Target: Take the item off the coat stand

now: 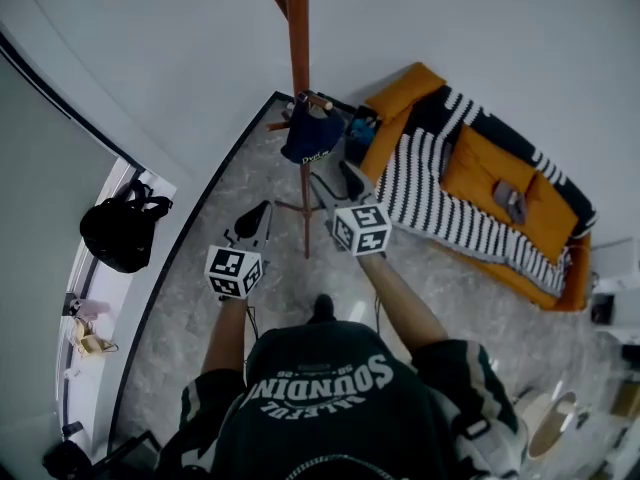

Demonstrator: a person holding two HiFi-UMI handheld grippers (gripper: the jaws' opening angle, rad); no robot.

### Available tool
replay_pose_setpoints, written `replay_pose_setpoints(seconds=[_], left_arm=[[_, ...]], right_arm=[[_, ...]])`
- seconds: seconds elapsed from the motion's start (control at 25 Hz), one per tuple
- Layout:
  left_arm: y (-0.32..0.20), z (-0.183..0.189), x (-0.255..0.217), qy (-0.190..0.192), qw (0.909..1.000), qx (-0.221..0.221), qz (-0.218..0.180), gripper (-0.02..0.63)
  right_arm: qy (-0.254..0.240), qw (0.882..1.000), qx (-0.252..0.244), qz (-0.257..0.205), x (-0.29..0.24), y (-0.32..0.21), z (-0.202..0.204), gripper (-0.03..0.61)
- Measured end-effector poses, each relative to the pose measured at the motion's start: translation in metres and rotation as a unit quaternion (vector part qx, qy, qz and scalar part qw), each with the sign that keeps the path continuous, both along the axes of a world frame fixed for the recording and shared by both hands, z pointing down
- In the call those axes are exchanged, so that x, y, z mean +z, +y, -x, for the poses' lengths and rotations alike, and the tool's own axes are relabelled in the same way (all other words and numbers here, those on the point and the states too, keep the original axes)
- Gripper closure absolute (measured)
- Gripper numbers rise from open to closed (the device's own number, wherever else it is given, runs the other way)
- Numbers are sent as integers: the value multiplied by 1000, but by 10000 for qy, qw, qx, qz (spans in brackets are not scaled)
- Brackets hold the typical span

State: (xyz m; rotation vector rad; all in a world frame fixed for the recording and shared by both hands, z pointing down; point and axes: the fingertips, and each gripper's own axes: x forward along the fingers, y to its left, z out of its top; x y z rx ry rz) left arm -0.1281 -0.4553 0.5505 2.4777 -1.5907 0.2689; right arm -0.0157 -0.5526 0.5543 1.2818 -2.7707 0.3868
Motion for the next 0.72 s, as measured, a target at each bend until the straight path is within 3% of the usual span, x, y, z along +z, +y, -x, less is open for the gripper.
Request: replay_pose_setpoints(seconds=[0.12, 0.2, 0.52, 0.72], left_arm=[[2, 7, 0, -30, 10000, -88, 27, 614], [5, 12, 2, -49, 9999, -155, 59, 614], [16, 29, 8, -53, 9990, -424, 140, 614], [19, 41, 6, -40, 9982, -586, 136, 614]], right_arm=[[-173, 9995, 28, 244, 2, -22, 4, 287], [-360, 9981, -53, 500, 3, -32, 11, 227], [-535, 9958, -64, 741, 0, -62, 29, 222], [-403, 9958, -210, 791, -2, -68, 44, 224]])
